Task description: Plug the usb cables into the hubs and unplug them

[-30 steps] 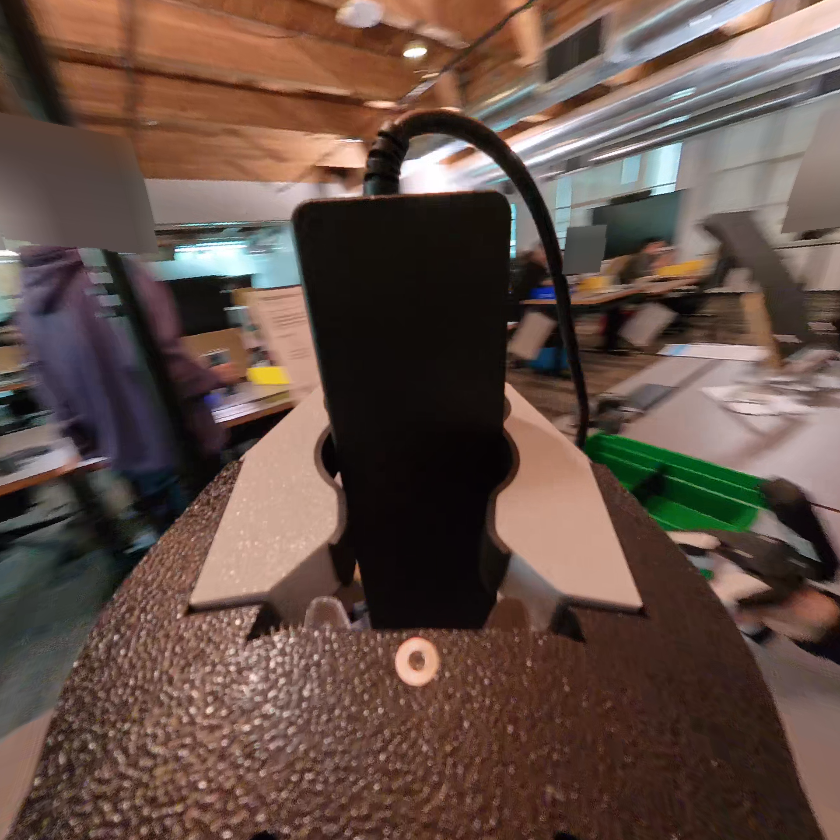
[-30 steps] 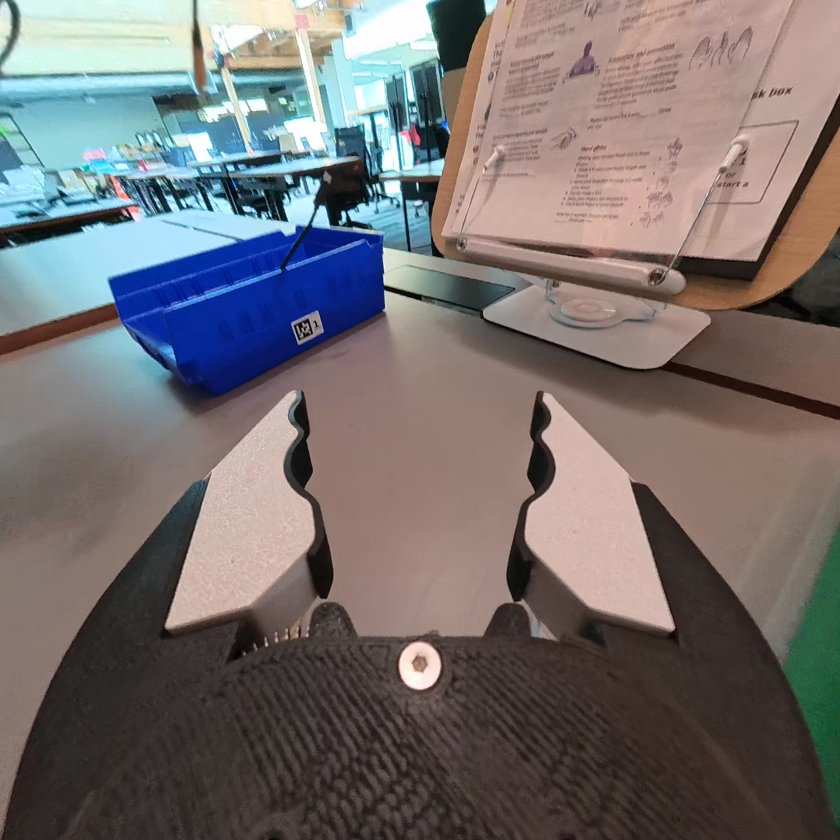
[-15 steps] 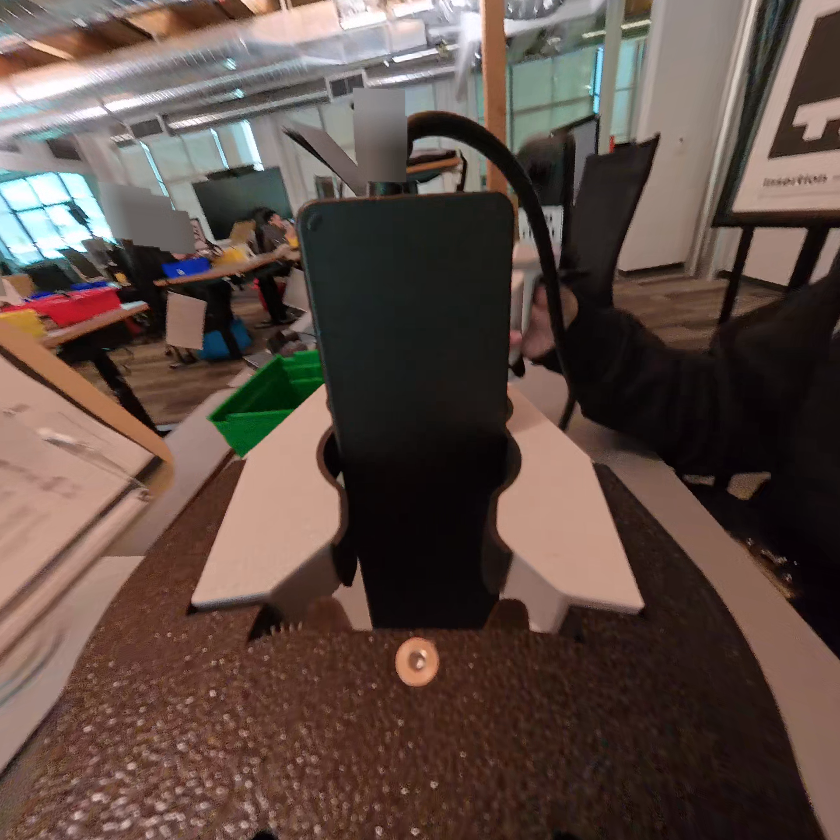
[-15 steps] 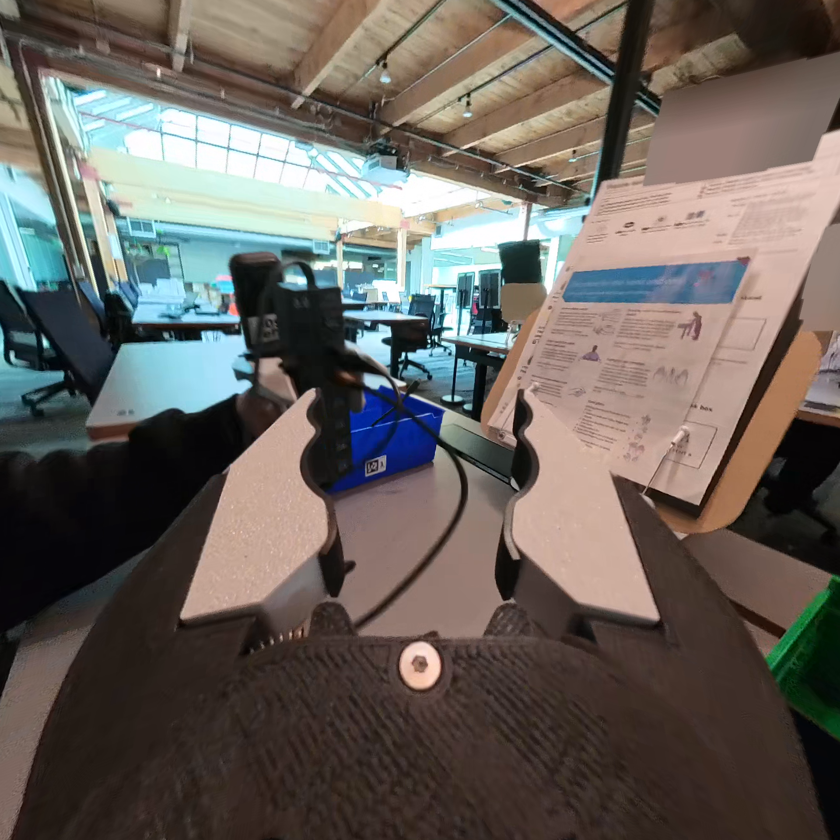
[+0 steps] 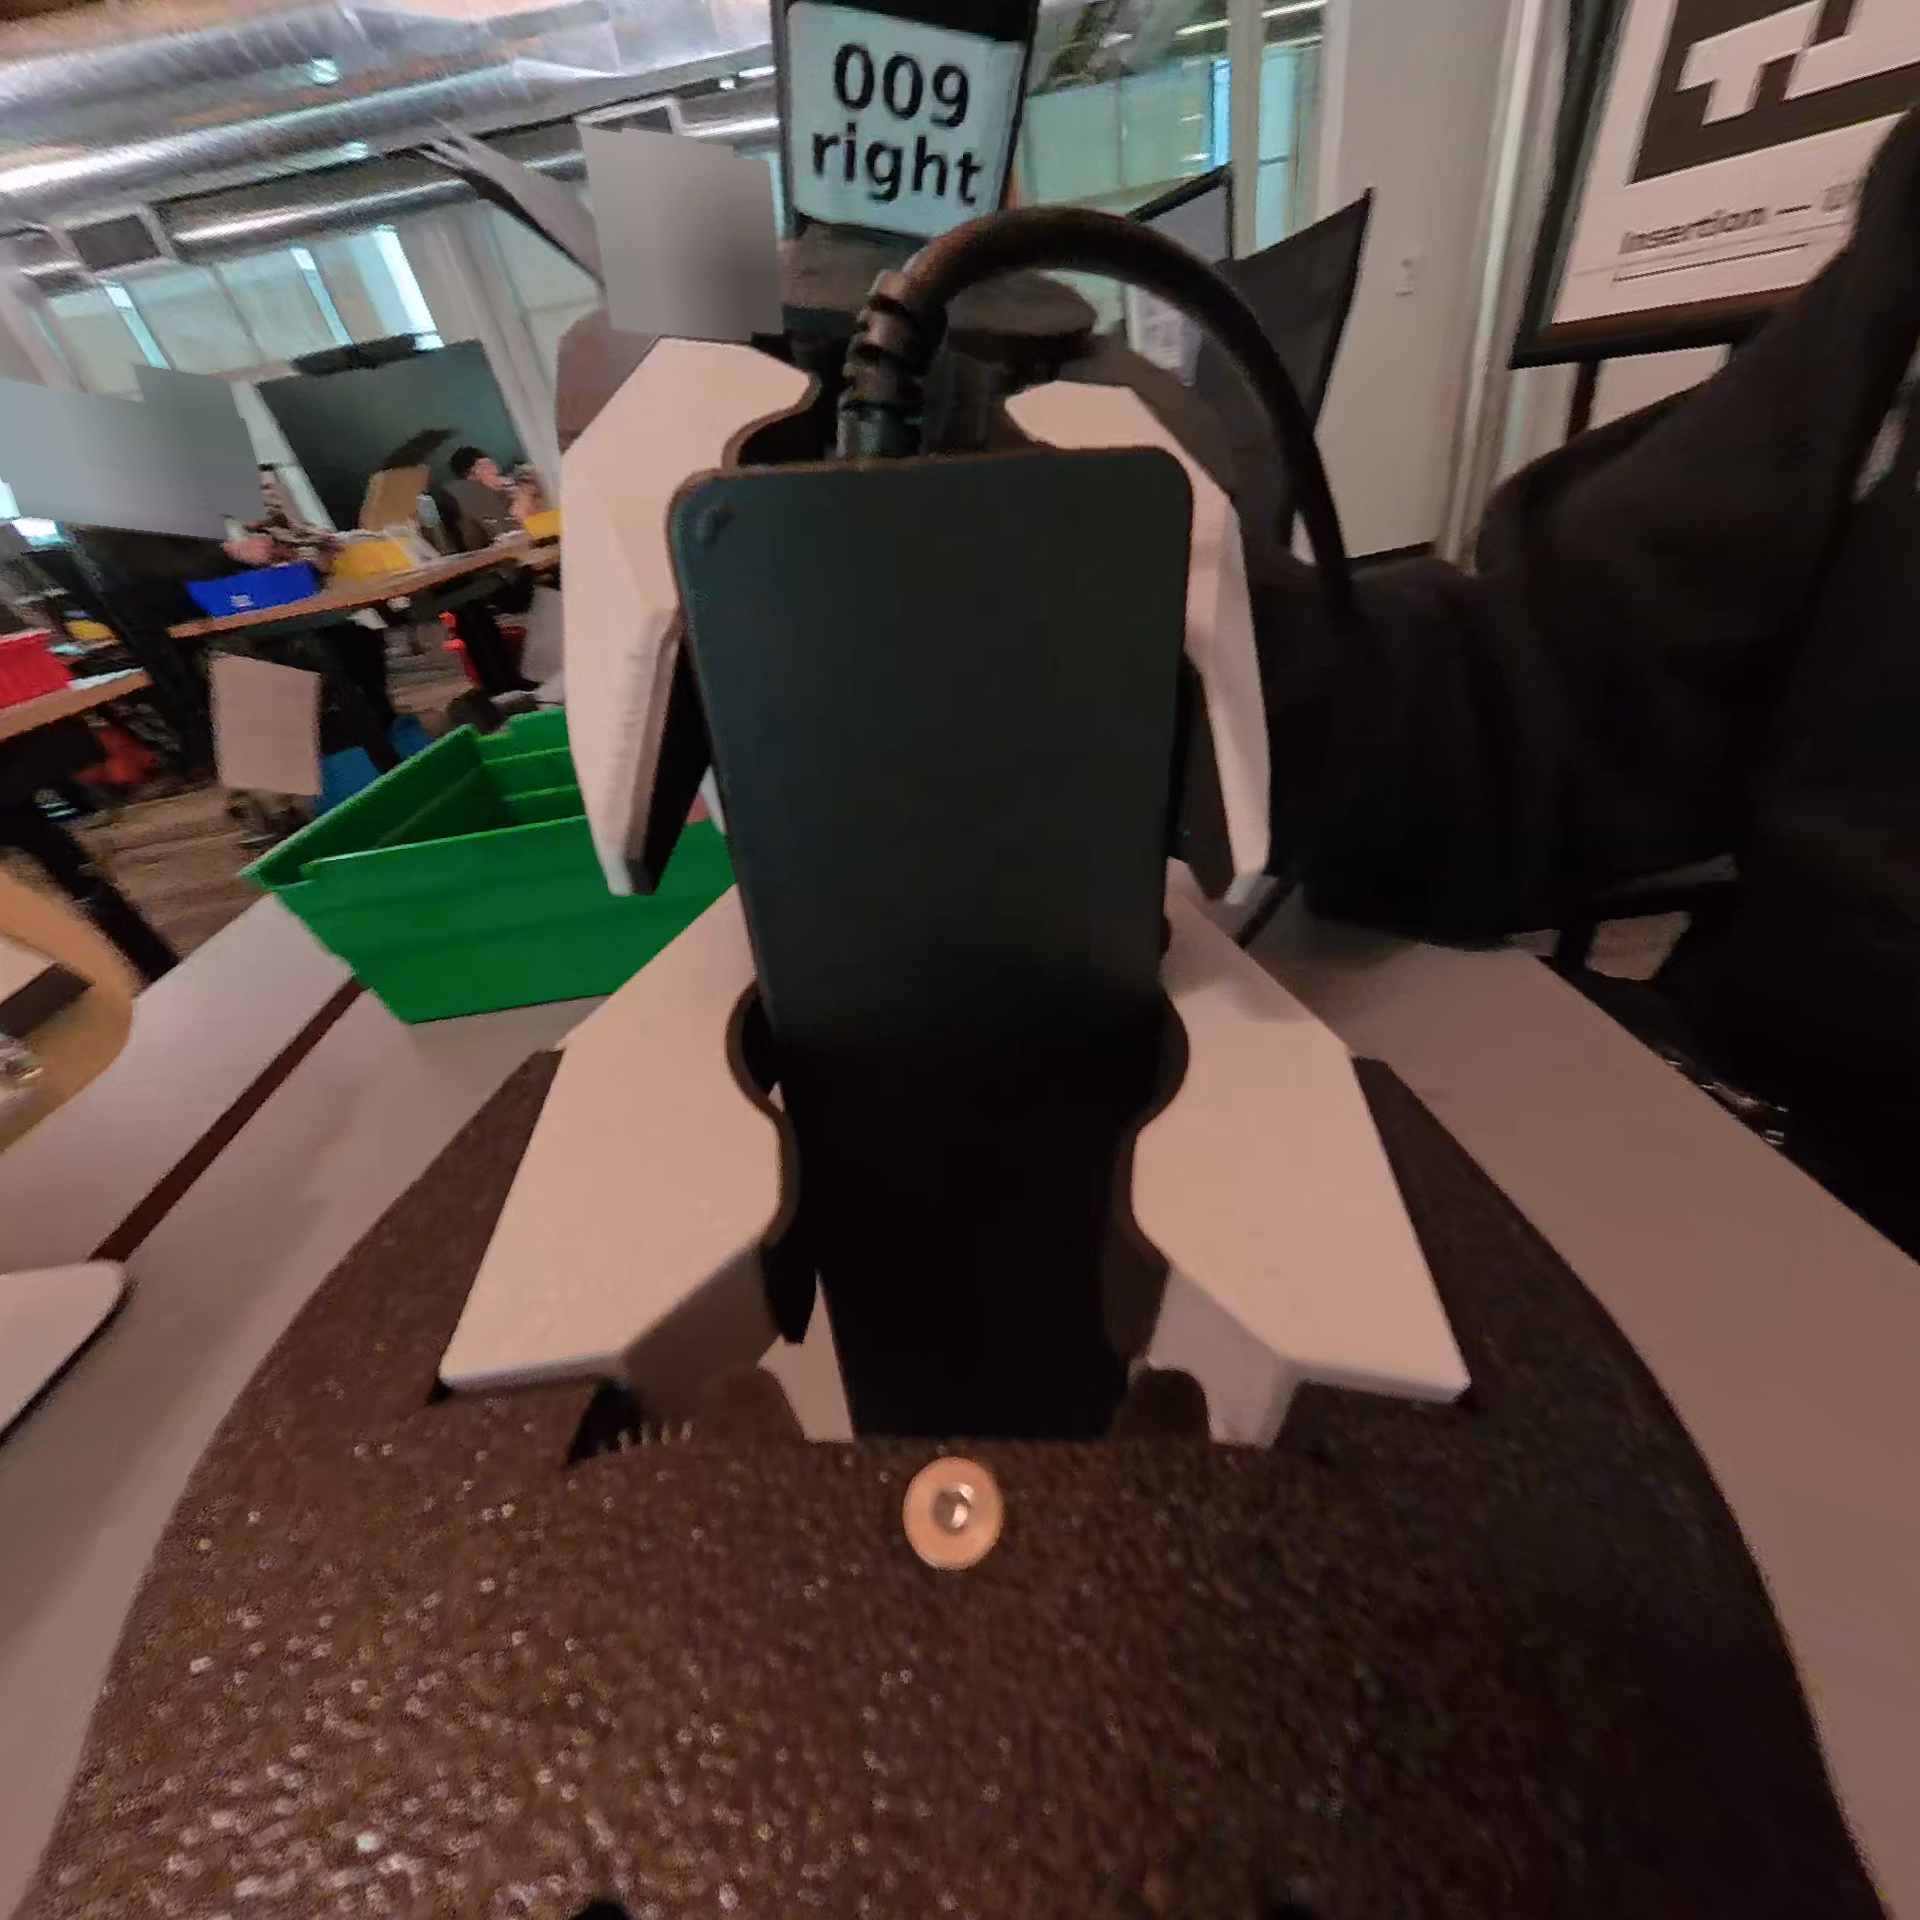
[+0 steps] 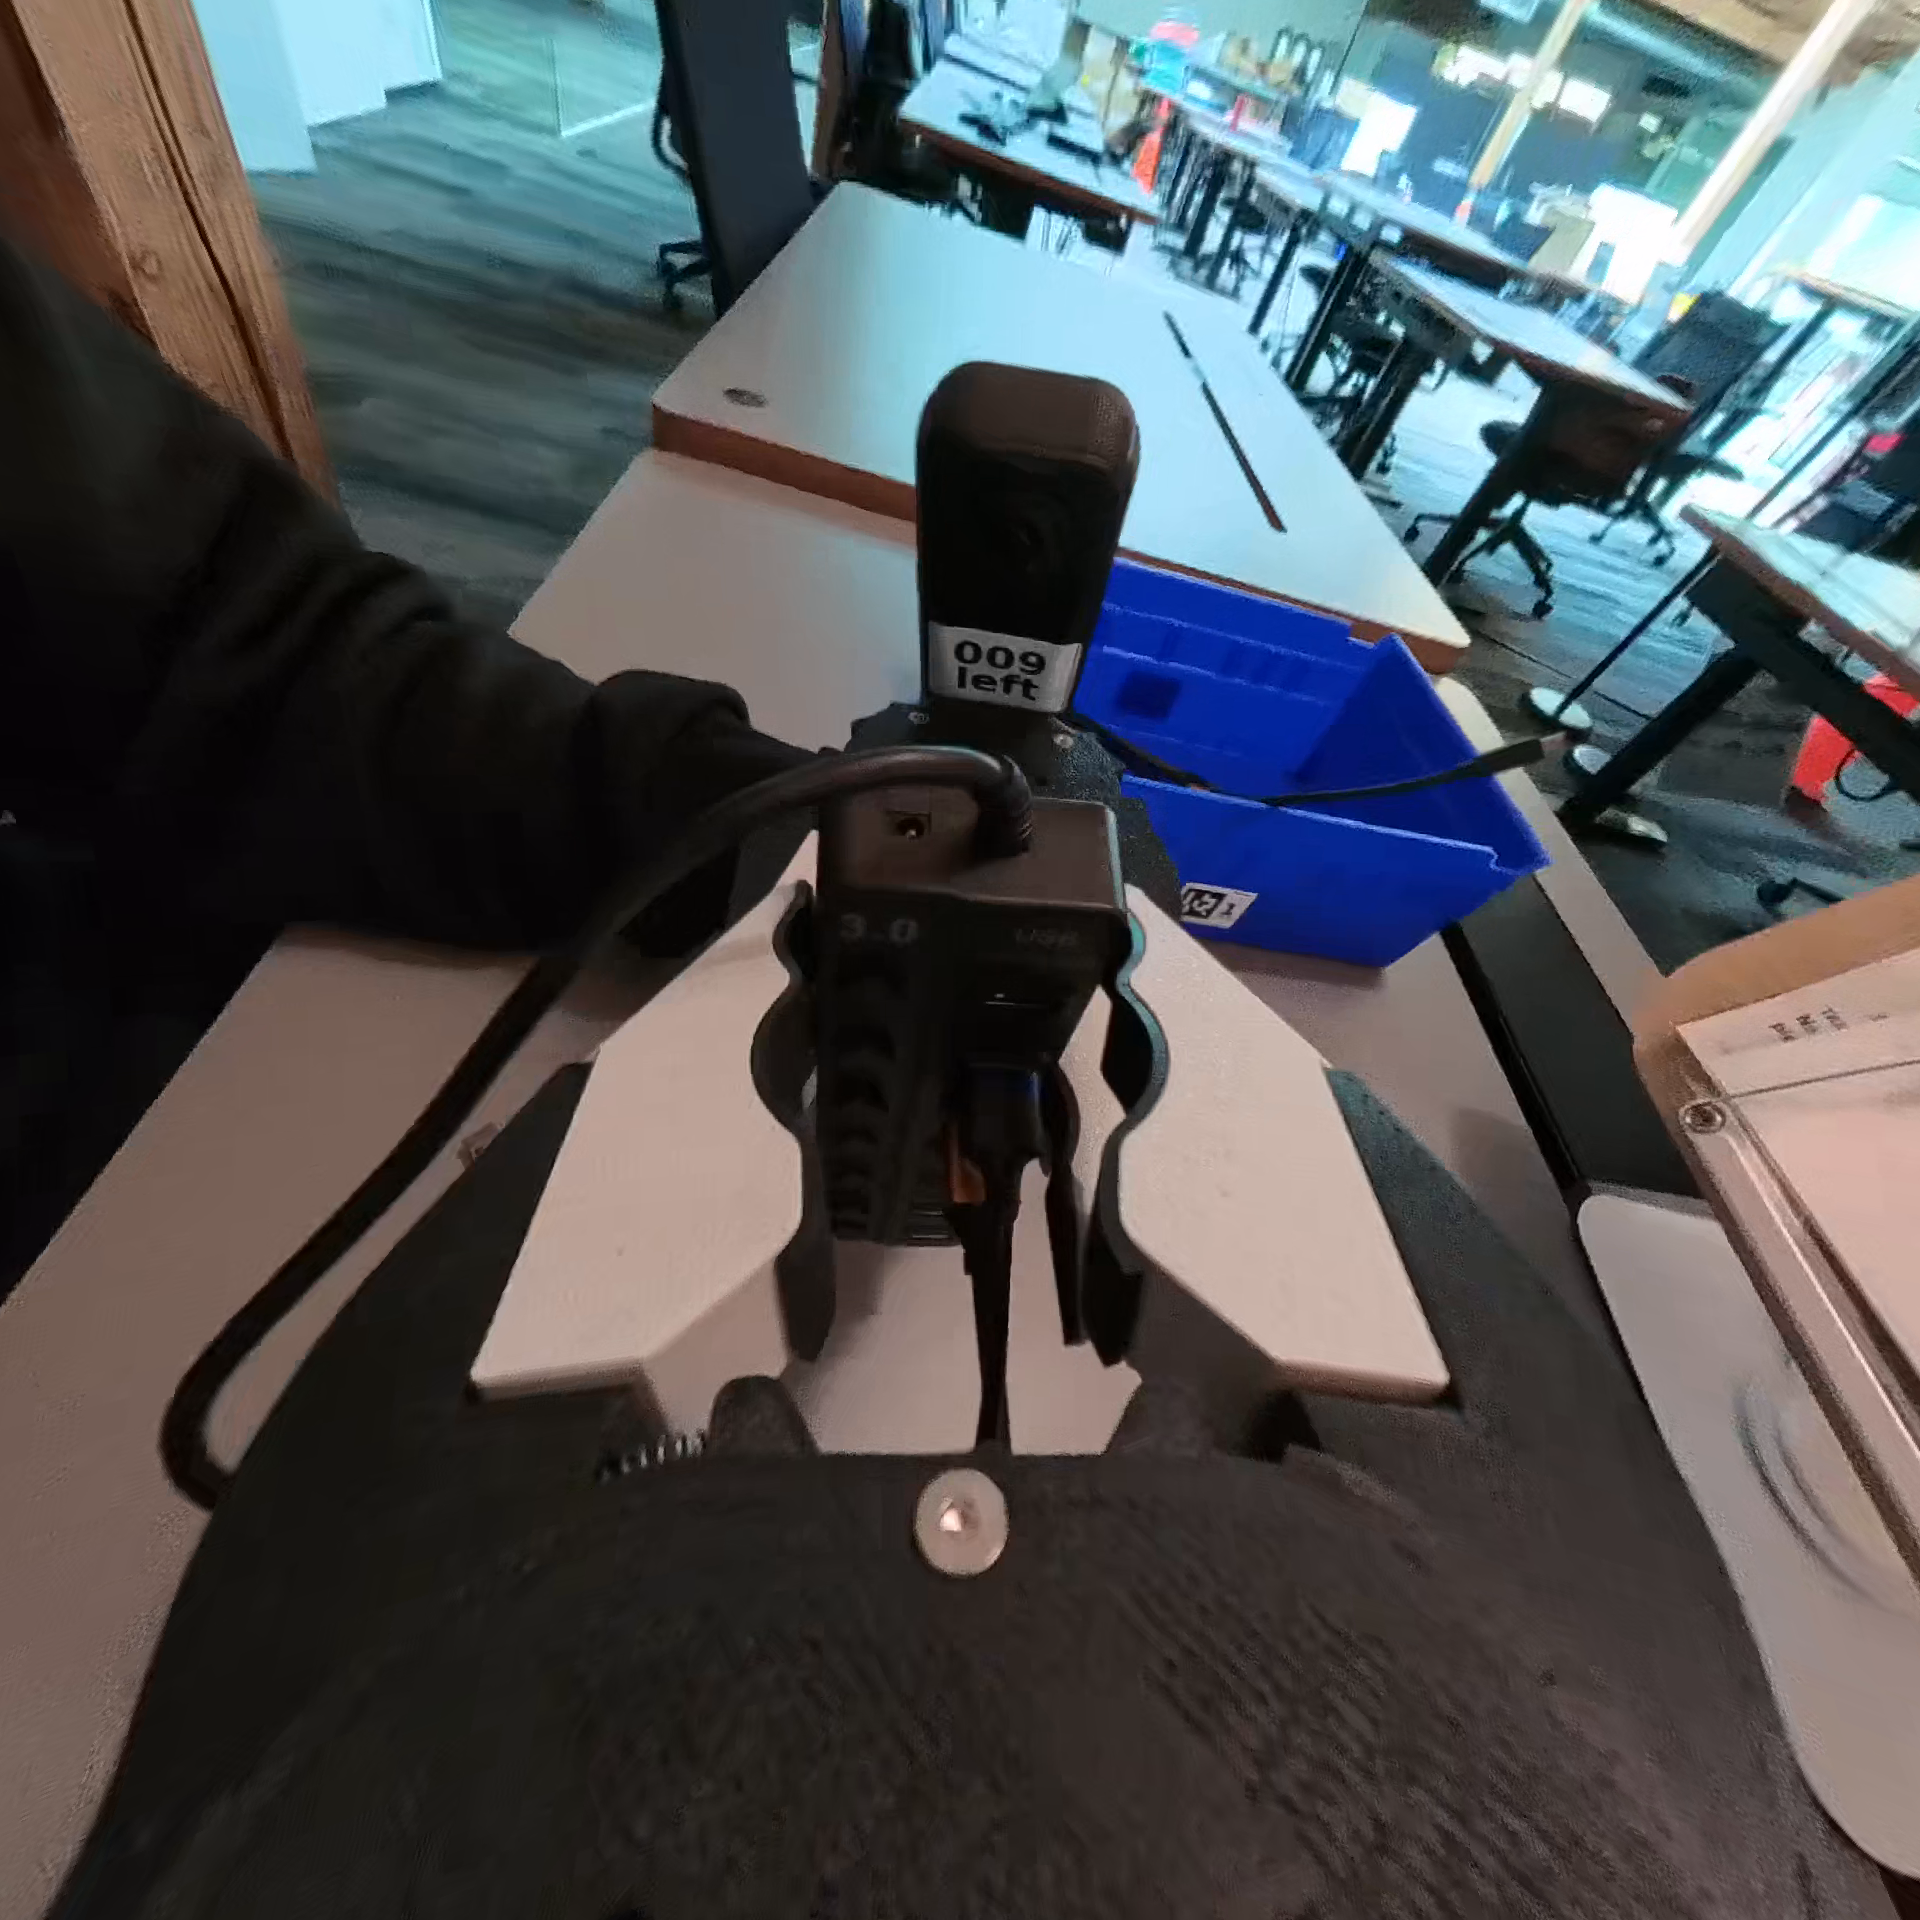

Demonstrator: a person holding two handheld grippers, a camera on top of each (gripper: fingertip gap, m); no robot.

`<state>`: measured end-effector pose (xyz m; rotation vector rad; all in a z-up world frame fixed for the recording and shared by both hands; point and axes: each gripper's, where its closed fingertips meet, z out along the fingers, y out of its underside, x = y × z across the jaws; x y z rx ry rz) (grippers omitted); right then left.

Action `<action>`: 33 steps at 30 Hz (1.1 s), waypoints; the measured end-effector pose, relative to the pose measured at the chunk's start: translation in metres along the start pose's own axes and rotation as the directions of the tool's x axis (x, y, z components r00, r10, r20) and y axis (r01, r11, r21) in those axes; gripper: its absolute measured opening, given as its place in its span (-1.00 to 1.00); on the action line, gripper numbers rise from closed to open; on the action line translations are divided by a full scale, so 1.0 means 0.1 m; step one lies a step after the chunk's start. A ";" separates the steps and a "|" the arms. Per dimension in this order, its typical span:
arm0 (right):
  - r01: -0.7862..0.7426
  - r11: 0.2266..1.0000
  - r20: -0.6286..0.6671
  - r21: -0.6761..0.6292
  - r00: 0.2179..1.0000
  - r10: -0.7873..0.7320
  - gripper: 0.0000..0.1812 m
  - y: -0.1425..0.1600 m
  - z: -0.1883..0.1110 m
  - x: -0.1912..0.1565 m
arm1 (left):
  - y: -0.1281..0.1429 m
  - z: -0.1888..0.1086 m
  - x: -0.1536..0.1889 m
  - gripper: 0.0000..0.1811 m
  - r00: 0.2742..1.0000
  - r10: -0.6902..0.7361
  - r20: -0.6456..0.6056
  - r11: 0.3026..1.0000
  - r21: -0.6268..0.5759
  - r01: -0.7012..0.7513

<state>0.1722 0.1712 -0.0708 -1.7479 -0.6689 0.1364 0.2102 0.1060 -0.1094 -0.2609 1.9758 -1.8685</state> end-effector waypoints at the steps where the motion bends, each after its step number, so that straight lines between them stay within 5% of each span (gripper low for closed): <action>1: -0.006 0.999 -0.009 -0.031 1.000 0.006 -0.42 0.02 0.03 0.04 | 0.02 -0.03 -0.07 -0.32 0.999 -0.003 0.052 1.000 -0.013 0.003; 5: -0.058 0.997 -0.052 -0.056 0.997 0.056 -0.42 0.07 0.13 0.17 | 0.08 -0.07 -0.24 -0.27 0.981 0.004 0.195 1.000 -0.019 0.000; 8: -0.071 0.995 0.003 -0.076 0.997 0.071 -0.43 0.15 0.17 0.15 | 0.25 -0.03 -0.27 -0.20 0.975 0.025 0.220 0.991 -0.137 0.005; 21: -0.053 0.988 0.053 -0.147 0.997 0.061 -0.42 0.34 0.14 0.09 | 0.51 0.05 -0.22 -0.28 0.981 -0.018 0.195 0.963 -0.260 0.069; 26: -0.025 0.984 -0.022 -0.174 1.000 0.022 -0.40 0.38 0.11 0.18 | 0.51 0.02 -0.33 -0.30 0.972 -0.023 0.233 0.973 -0.217 0.075; 33: -0.133 0.991 -0.073 -0.032 0.989 0.130 -0.54 0.27 -0.13 0.37 | 0.36 -0.20 -0.42 -0.30 0.963 -0.023 0.268 0.990 -0.126 0.059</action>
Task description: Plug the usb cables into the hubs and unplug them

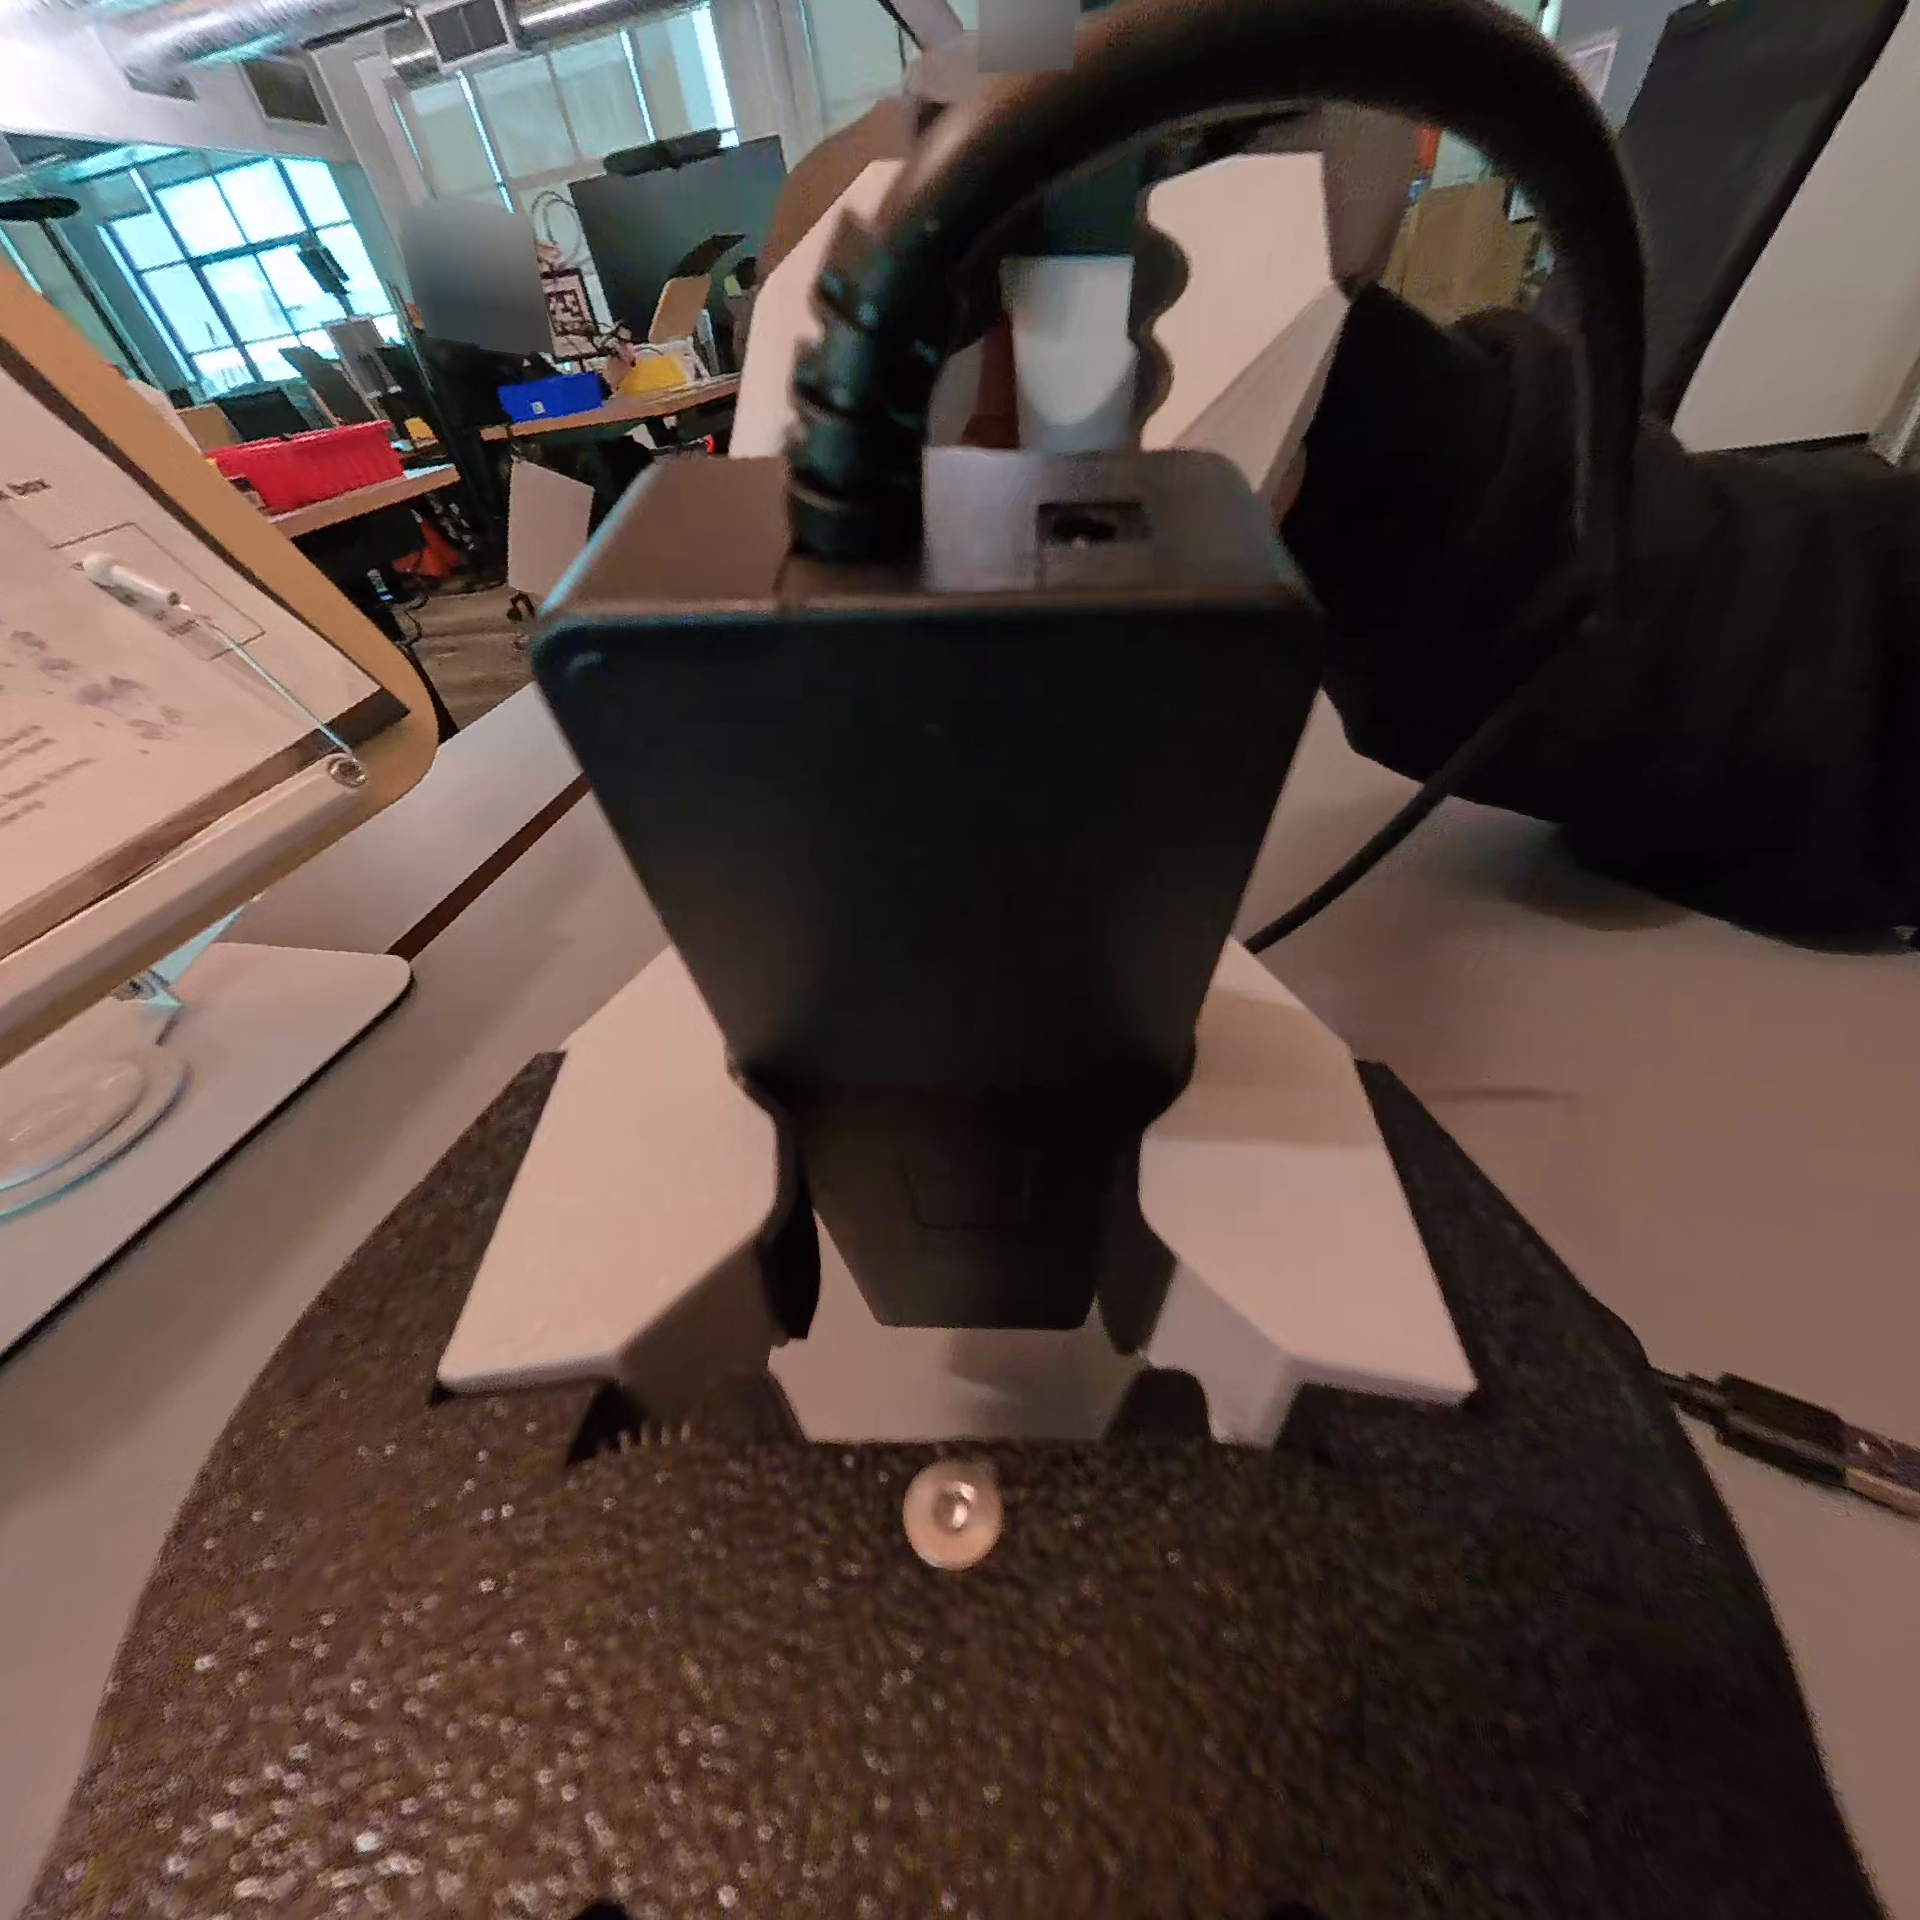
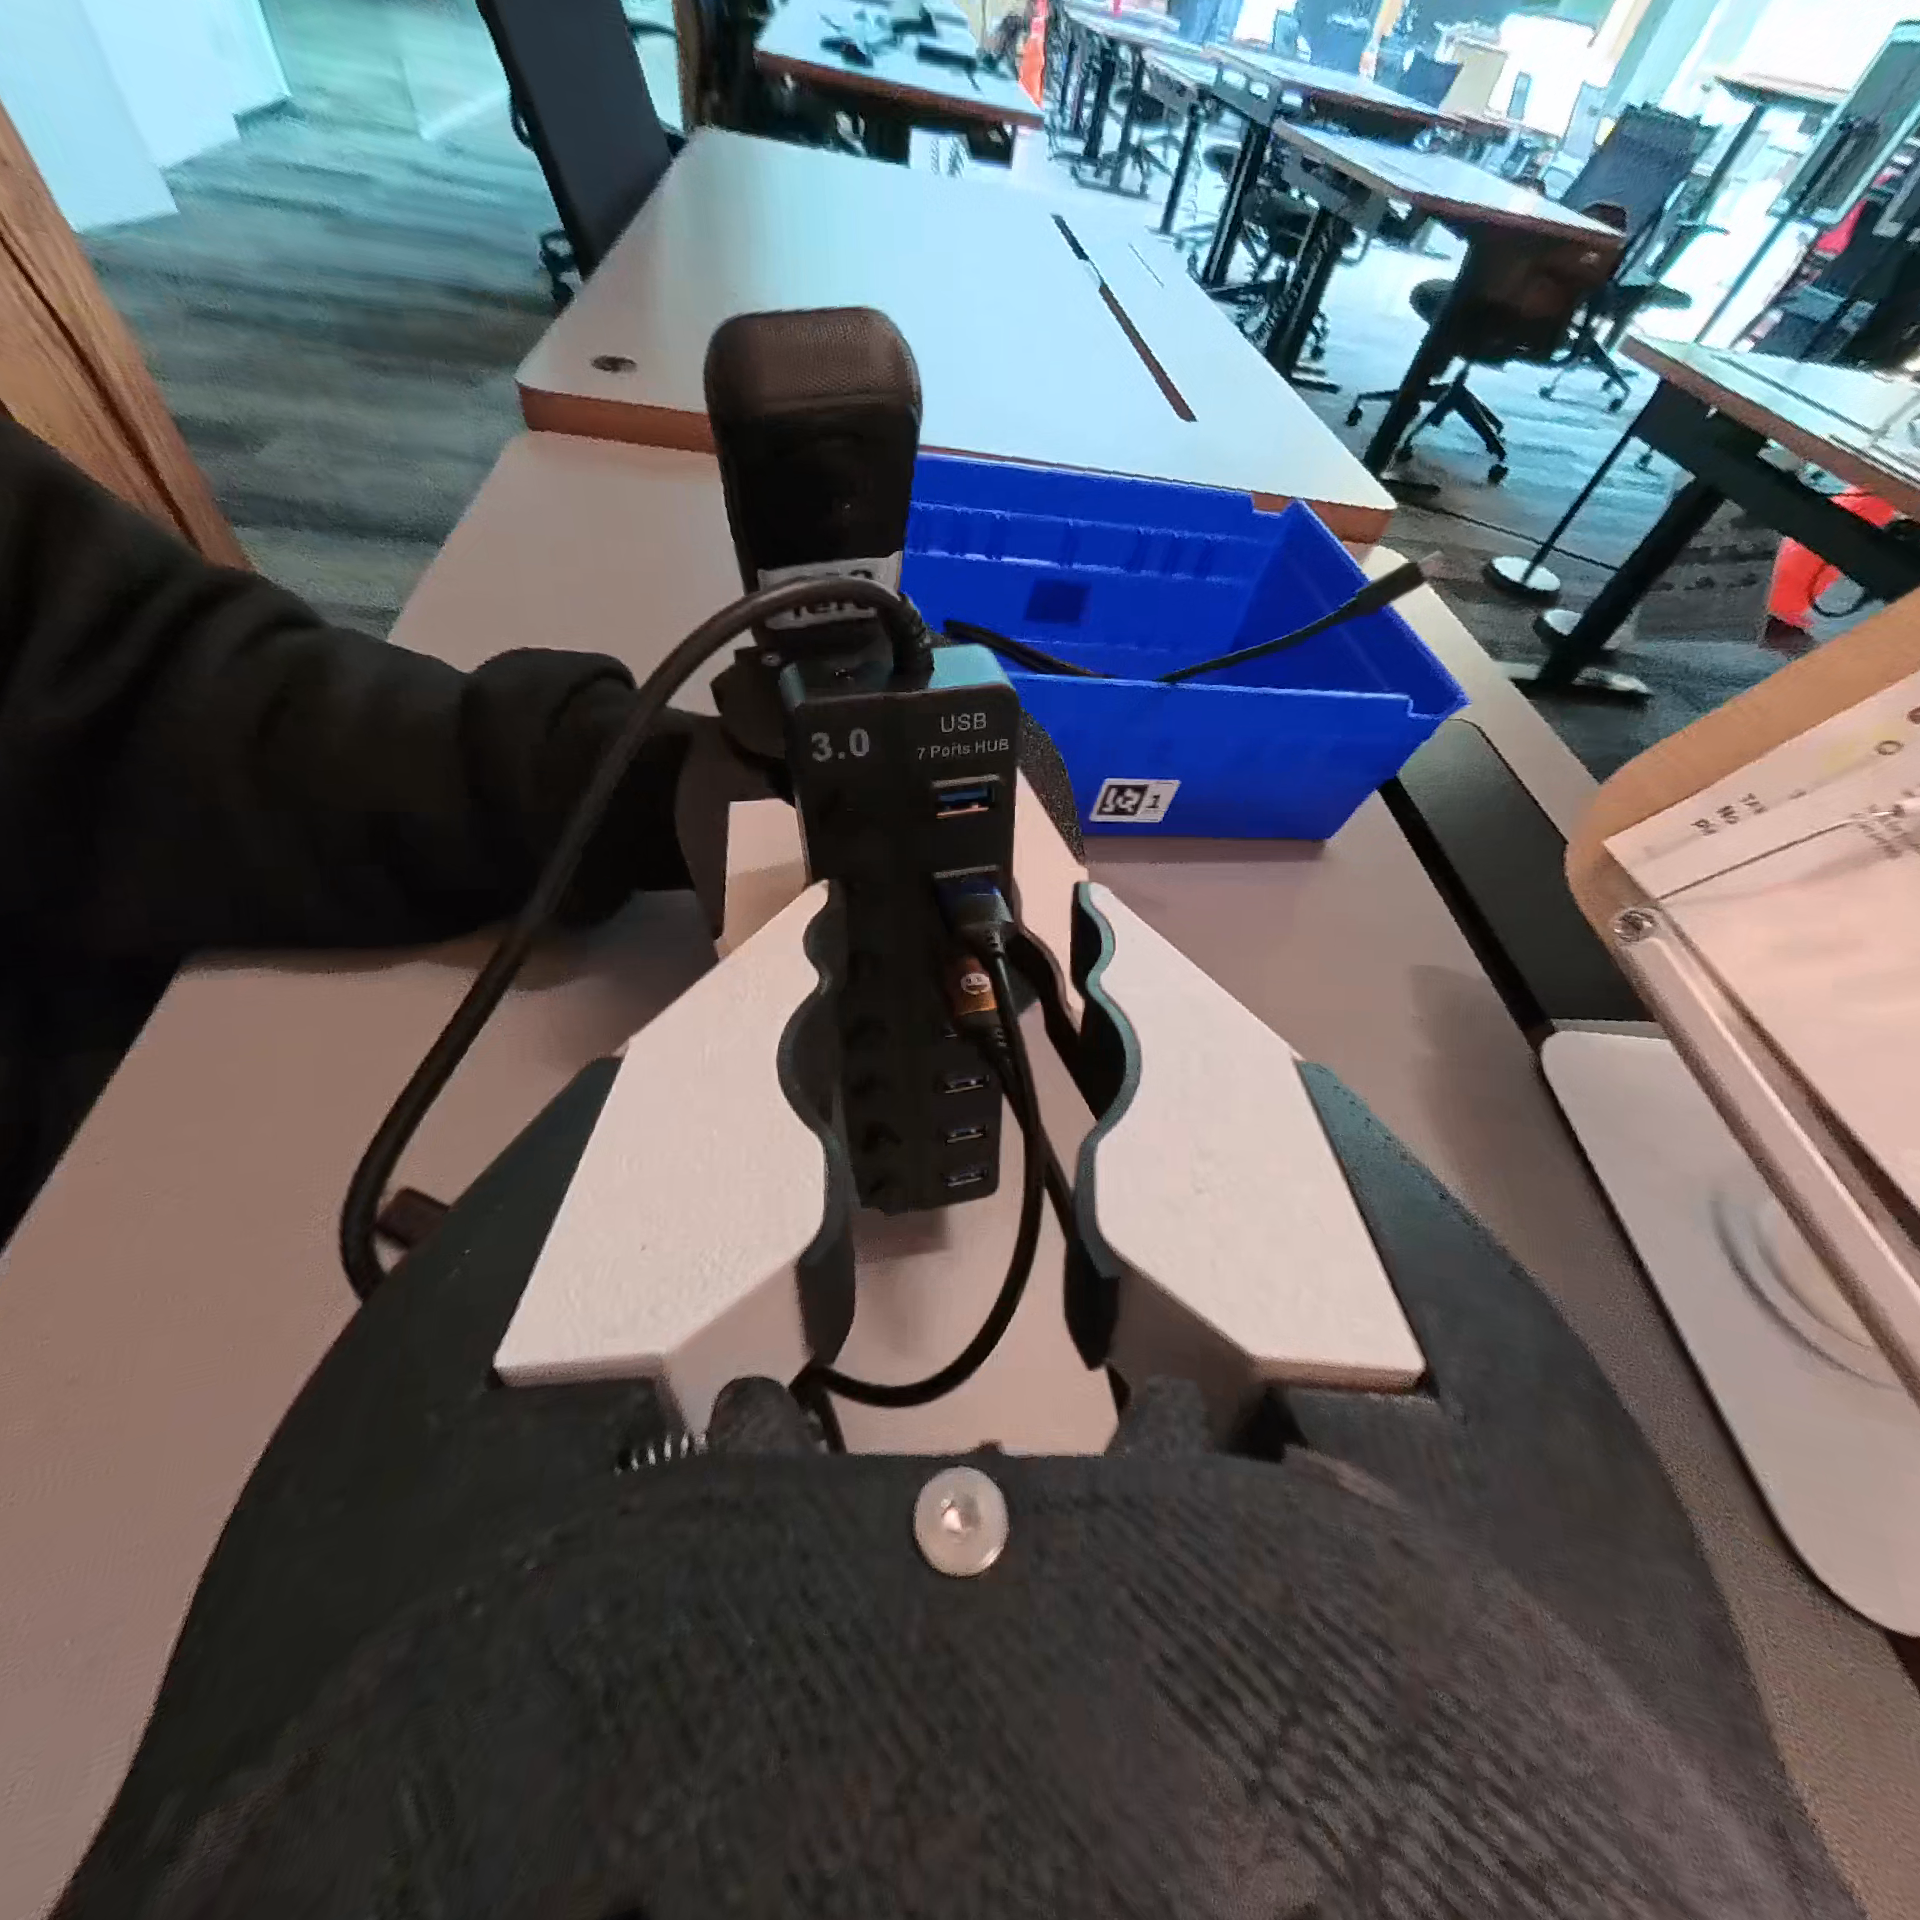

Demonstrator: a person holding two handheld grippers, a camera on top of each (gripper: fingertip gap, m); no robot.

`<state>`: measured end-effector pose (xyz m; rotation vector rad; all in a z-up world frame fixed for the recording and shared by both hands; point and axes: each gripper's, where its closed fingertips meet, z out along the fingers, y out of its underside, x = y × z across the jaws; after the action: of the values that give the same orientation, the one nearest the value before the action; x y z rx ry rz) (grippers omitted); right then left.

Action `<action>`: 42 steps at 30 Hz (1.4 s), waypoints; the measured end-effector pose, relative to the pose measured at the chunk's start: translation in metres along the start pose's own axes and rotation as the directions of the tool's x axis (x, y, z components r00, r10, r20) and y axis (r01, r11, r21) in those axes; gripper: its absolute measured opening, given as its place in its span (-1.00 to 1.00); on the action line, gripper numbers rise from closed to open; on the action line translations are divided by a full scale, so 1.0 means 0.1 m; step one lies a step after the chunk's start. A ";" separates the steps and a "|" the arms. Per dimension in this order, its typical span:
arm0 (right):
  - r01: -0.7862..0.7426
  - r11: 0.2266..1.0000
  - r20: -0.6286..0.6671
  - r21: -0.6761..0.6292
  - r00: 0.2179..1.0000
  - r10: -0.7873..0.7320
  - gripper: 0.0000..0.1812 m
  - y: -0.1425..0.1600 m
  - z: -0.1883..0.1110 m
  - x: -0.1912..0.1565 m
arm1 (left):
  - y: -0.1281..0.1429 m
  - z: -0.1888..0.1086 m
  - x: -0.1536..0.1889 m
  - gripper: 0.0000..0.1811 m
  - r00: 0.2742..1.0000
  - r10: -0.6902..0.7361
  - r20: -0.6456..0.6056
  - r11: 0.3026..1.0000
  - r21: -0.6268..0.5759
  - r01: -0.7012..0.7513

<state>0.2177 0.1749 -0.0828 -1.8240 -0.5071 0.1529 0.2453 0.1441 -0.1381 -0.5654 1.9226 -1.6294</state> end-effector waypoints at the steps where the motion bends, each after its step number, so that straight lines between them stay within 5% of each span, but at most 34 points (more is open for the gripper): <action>1: -0.006 1.000 0.008 -0.007 1.000 0.006 -0.55 0.02 0.02 -0.01 | -0.01 0.00 0.01 -0.30 1.000 0.013 -0.004 1.000 0.001 -0.013; 9: -0.061 0.997 0.061 -0.043 0.996 0.064 -0.86 0.12 0.12 -0.06 | 0.02 0.05 0.08 -0.30 0.998 0.054 -0.027 0.998 -0.017 -0.055; 35: 0.025 0.967 0.042 -0.254 0.999 -0.015 -0.84 0.26 -0.06 -0.12 | -0.06 0.19 0.17 -0.32 0.994 0.099 -0.047 0.995 0.008 -0.099; 36: 0.013 0.964 0.011 -0.266 1.000 -0.011 -0.84 0.26 -0.12 -0.06 | -0.05 0.12 0.08 -0.31 0.996 0.089 0.000 0.996 0.016 -0.089; 38: -0.053 0.958 -0.297 -0.280 0.954 -0.034 -0.84 0.25 -0.68 0.43 | -0.06 -0.21 -0.23 -0.32 0.996 0.005 0.094 0.997 0.074 -0.012; 40: -0.064 0.995 -0.291 -0.075 0.956 0.040 -0.85 0.01 -1.18 0.41 | -0.24 -0.32 -0.23 -0.31 0.994 0.037 0.104 0.991 0.121 -0.049; 42: -0.016 1.000 -0.463 -0.007 0.886 0.011 -0.85 -0.10 -1.67 0.57 | -0.34 -0.24 -0.15 -0.31 0.995 0.055 0.087 0.989 0.134 -0.067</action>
<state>0.3257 0.0538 -0.0121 -1.7962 -0.1554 -0.2760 0.2403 0.1657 -0.0998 -0.5056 1.7367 -1.6572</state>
